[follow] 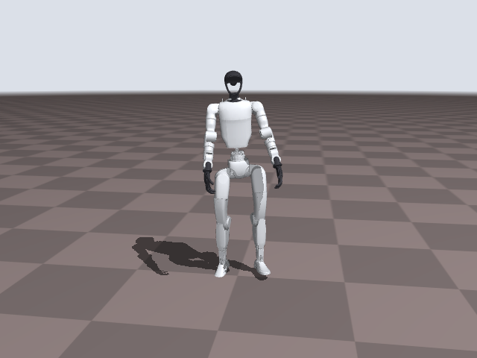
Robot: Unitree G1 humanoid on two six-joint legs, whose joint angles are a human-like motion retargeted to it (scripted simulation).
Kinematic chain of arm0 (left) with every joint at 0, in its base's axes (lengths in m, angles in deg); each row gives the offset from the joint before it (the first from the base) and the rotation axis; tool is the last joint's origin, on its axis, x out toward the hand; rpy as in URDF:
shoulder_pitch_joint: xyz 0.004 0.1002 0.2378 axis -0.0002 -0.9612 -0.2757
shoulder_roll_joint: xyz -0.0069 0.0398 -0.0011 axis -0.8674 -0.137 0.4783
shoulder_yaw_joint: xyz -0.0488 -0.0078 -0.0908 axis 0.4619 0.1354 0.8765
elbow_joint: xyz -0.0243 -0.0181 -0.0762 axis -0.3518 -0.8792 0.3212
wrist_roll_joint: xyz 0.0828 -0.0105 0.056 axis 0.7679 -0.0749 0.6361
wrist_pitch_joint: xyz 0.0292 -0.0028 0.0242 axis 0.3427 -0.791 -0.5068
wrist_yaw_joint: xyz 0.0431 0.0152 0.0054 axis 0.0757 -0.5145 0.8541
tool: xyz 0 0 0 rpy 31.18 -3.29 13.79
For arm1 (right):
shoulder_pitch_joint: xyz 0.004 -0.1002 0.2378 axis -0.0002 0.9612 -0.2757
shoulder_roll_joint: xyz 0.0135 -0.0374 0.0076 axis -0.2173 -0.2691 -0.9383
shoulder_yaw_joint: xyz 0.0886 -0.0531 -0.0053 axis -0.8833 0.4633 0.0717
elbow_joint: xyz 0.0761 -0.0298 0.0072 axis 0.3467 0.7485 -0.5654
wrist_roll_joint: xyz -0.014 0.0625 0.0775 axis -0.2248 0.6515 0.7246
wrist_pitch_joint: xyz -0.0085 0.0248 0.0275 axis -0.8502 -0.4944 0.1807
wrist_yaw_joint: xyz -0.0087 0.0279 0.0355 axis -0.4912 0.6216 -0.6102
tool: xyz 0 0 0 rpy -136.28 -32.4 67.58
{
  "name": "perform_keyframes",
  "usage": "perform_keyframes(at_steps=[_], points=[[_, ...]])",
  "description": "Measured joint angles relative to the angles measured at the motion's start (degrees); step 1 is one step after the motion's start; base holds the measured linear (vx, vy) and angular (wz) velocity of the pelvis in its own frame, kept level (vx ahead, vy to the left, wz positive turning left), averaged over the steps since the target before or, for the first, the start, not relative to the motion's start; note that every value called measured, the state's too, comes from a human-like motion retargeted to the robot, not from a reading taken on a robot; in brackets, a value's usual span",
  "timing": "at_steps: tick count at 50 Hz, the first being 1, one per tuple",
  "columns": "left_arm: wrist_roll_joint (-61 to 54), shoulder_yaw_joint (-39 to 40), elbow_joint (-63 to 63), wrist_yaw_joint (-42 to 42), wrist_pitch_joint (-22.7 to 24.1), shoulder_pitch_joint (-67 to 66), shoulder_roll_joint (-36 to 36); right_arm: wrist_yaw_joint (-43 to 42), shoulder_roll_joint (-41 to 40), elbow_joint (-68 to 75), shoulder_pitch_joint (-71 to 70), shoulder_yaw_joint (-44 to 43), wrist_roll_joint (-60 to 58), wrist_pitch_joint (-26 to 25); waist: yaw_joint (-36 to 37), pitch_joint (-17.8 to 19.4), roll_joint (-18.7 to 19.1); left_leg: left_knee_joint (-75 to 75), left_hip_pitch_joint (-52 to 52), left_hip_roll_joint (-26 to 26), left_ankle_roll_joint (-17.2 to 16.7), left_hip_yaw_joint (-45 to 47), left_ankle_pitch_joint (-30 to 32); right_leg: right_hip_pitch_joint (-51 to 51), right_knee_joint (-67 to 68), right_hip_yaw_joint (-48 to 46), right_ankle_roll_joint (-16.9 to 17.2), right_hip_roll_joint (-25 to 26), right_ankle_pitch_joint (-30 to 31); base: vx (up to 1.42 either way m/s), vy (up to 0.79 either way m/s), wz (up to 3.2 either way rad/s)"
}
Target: Upper body actions
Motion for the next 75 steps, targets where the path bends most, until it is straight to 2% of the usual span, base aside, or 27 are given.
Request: perform_keyframes(at_steps=[2, 5, 7, 10, 12, 15, 18, 20, 22, 25, 27, 28, 31, 35, 38, 41, 45, 47, 49, 53, 58, 63, 68, 70, 72, 75], points=[[1.0, 1.2, 3.0, 0.5, -0.2, 10.9, -1.7, 1.1, 0.9, -4.5, -10.2, -1.5, 1.1, 0.6, -0.1, -1.6, 0.0, 0.1, -0.1, 0.0, 0.0, -0.1, -0.1, -0.1, 0.0, 0.0, 0.0, 0.1, -0.1, 0.01, 0.12, -0.01], [0.4, 0.9, 8.2, 1.3, 0.8, 29.4, -6.7, 4.0, 4.2, -13.5, -27.5, 2.1, 7.3, 3.2, -0.5, -4.7, 0.8, 0.2, -1.5, 0.5, -0.1, 0.0, -0.4, -1.6, 0.1, 0.5, 0.2, 0.5, -0.2, 0.02, 0.05, -0.06], [-2.3, -2.3, 11.2, 1.7, 1.3, 38.7, -9.8, 4.8, 8.7, -18.4, -36.3, 8.1, 14.2, 5.0, 0.2, -5.7, 1.1, 0.4, -2.4, 0.7, -0.2, 0.2, -0.7, -2.6, 0.3, 1.1, 0.3, 0.6, -0.3, 0.04, 0.01, -0.24], [-5.5, -7.7, 17.9, 2.6, 2.1, 54.4, -16.0, 5.5, 22.0, -24.6, -54.4, 22.1, 27.2, 7.7, 2.2, -7.3, 1.1, 0.1, -3.8, 1.0, -0.5, 0.8, -1.0, -4.8, 0.5, 2.0, 0.5, 0.5, -0.5, 0.04, -0.03, -0.24], [-7.8, -11.3, 23.5, 3.5, 2.0, 62.9, -21.0, 4.1, 28.7, -27.3, -66.6, 29.9, 32.5, 8.2, 2.6, -7.0, 1.2, 0.2, -4.5, 1.3, -0.7, 1.2, -1.2, -5.8, 0.7, 2.6, 0.8, 0.4, -0.6, -0.02, -0.1, -0.2], [-8.4, -16.4, 32.3, 5.5, 3.8, 75.9, -28.9, -1.1, 35.3, -31.8, -84.6, 37.4, 36.4, 9.5, 1.8, -5.4, 1.4, 0.3, -6.1, 1.7, -1.1, 1.5, -1.4, -7.6, 0.8, 3.2, 1.1, 0.2, -0.7, -0.21, -0.14, -0.12], [-6.5, -22.8, 40.1, 10.6, 7.5, 90.2, -39.9, -8.4, 40.3, -38.9, -101.6, 41.7, 37.6, 12.7, -1.0, -2.4, 2.6, 0.3, -9.0, 2.1, -1.4, 1.8, -1.6, -10.5, 0.8, 3.8, 1.3, 0.1, -0.9, -0.54, -0.04, -0.04], [-7.3, -31.0, 46.6, 19.3, 10.2, 103.9, -50.4, -18.0, 43.2, -46.3, -113.4, 42.6, 36.2, 17.7, -4.6, 1.4, 4.3, 0.1, -11.4, 2.5, -1.7, 1.9, -1.5, -12.8, 0.8, 3.9, 1.6, 0.1, -1.0, -0.82, 0.11, 0.11], [-5.8, -36.5, 51.2, 25.5, 14.9, 112.6, -55.6, -28.0, 46.9, -51.4, -119.9, 43.4, 35.3, 22.6, -5.7, 2.4, 5.0, -0.1, -12.7, 2.8, -1.9, 2.1, -1.6, -14.4, 0.8, 4.3, 1.8, -0.1, -1.2, -0.35, 0.06, -0.02], [-3.8, -40.8, 54.0, 29.2, 21.5, 121.2, -59.7, -41.5, 49.2, -54.4, -125.0, 43.0, 30.4, 28.3, -5.2, 2.2, 6.2, 0.0, -14.1, 3.0, -2.1, 2.2, -1.8, -15.7, 0.9, 5.1, 2.1, -0.2, -1.4, -0.05, 0.11, -0.09], [-4.3, -40.5, 52.6, 27.9, 22.2, 122.9, -59.6, -43.3, 48.0, -54.4, -125.1, 41.1, 34.1, 27.9, -5.3, 2.1, 6.5, 0.0, -14.0, 2.7, -2.1, 2.0, -1.9, -15.5, 0.8, 5.0, 2.2, -0.3, -1.6, -0.04, 0.08, 0.05], [-5.5, -40.2, 51.5, 27.1, 21.6, 122.9, -59.2, -41.6, 47.0, -54.2, -124.6, 40.1, 36.7, 28.2, -5.4, 2.3, 6.5, 0.0, -13.7, 2.7, -2.2, 1.9, -2.0, -15.2, 0.8, 5.0, 2.2, -0.2, -1.7, -0.01, 0.06, 0.04], [-9.4, -39.4, 47.6, 24.4, 21.4, 119.8, -58.2, -34.3, 45.7, -51.3, -121.7, 40.2, 41.4, 30.3, -5.5, 2.7, 6.1, -0.1, -12.4, 2.1, -2.1, 1.7, -2.1, -13.8, 0.6, 4.7, 2.0, -0.2, -1.8, 0.02, 0.0, 0.03], [-8.4, -38.0, 42.0, 23.0, 20.9, 111.1, -57.5, -31.3, 45.2, -44.4, -116.5, 44.2, 39.2, 27.7, -5.0, 2.3, 5.4, -0.3, -10.2, 1.1, -1.8, 1.3, -2.2, -11.5, 0.3, 3.8, 1.7, -0.1, -1.9, 0.17, 0.01, 0.09], [-2.4, -31.1, 38.5, 22.2, 18.4, 93.0, -52.9, -27.0, 43.0, -41.5, -100.9, 43.7, 35.5, 25.9, -3.2, -0.8, 4.8, -0.4, -7.7, 0.7, -1.5, 1.4, -2.1, -9.1, 0.2, 3.3, 1.5, 0.0, -1.8, 0.5, 0.01, 0.01], [0.3, -22.8, 38.5, 19.6, 15.9, 74.7, -45.5, -23.2, 40.1, -42.7, -82.4, 39.7, 31.0, 25.0, -0.9, -3.7, 4.7, -0.3, -5.8, 0.5, -1.3, 1.3, -1.9, -7.0, 0.1, 2.8, 1.2, 0.1, -1.6, 0.46, 0.02, 0.02], [4.8, -14.1, 41.1, 12.6, 13.8, 54.0, -33.0, -20.3, 35.0, -45.7, -55.9, 29.6, 15.7, 24.9, 1.2, -4.1, 3.5, 0.1, -3.4, 0.0, -1.0, 0.9, -1.5, -4.2, 0.1, 2.0, 0.8, 0.0, -1.3, 0.22, -0.02, 0.09], [8.2, -10.7, 41.8, 6.9, 14.1, 44.3, -27.6, -19.8, 30.1, -44.7, -43.6, 24.2, 3.1, 23.8, 1.2, -3.4, 2.8, 0.2, -2.9, 0.0, -0.9, 1.0, -1.2, -3.6, 0.2, 1.9, 0.6, -0.1, -1.0, -0.02, -0.04, 0.03], [11.3, -8.3, 40.4, 1.8, 13.6, 34.8, -22.4, -18.7, 24.1, -41.2, -32.6, 19.3, -9.2, 21.8, 1.1, -3.0, 2.1, 0.3, -2.8, -0.1, -0.7, 0.9, -1.0, -3.4, 0.2, 1.6, 0.5, -0.2, -0.8, -0.01, -0.08, 0.07], [19.6, -5.1, 30.3, -2.3, 11.3, 19.5, -13.2, -12.2, 13.9, -27.0, -17.3, 14.4, -22.9, 19.1, 1.3, -1.8, 1.1, 0.2, -2.7, -0.1, -0.5, 0.9, -0.6, -3.3, 0.4, 1.4, 0.4, -0.5, -0.5, -0.02, -0.07, 0.06], [26.8, -7.1, 17.3, -2.5, 8.4, 4.4, -9.1, -1.8, 6.7, -12.7, -2.9, 15.5, -23.4, 15.3, 1.5, 0.8, 0.4, -0.1, -1.8, -0.3, -0.5, 1.3, -0.4, -2.8, 0.5, 1.6, 0.4, -0.9, -0.4, 0.03, -0.05, 0.01], [31.2, -9.6, 12.4, -2.7, 9.1, -9.6, -7.5, -4.9, 4.2, -9.3, 11.9, 17.0, -25.2, 12.4, 1.7, 2.5, 0.7, -0.1, -1.2, -0.3, -0.6, 1.1, -0.5, -1.8, 0.3, 1.4, 0.6, -0.9, -0.6, 0.01, -0.01, 0.05], [37.9, -7.0, 8.5, -0.7, 9.5, -20.9, -5.8, -6.5, 1.4, -4.3, 24.4, 12.8, -21.0, 8.1, 0.9, 0.9, 0.6, -0.2, -2.4, -0.6, -0.6, -0.1, -0.5, -1.7, -0.2, -0.1, 1.0, -0.9, -1.0, 0.08, -0.04, 0.29], [40.7, -5.1, 7.1, 0.2, 7.6, -24.4, -5.3, -5.3, 0.9, -2.5, 28.7, 11.5, -17.8, 6.7, 1.1, 0.0, 0.1, -0.3, -2.7, -0.9, -0.6, -0.4, -0.6, -2.0, -0.3, -0.3, 1.1, -1.0, -1.2, 0.1, -0.06, 0.14], [40.0, -2.0, 5.7, 2.2, 5.4, -27.3, -3.3, -3.8, 0.7, -0.8, 32.1, 11.1, -15.0, 5.6, 1.6, -0.6, -0.4, -0.4, -2.9, -1.1, -0.6, -0.4, -0.7, -2.2, -0.4, -0.4, 1.0, -1.1, -1.3, 0.1, -0.04, -0.02], [31.8, 3.4, 4.4, 2.2, 3.8, -31.8, 0.6, -3.0, 0.7, 1.1, 35.8, 10.0, -13.4, 4.9, 3.3, -1.3, -0.9, -0.5, -2.8, -1.1, -0.6, 0.7, -1.1, -2.5, -0.4, 0.8, 0.9, -0.9, -1.5, 0.08, -0.02, -0.34]])
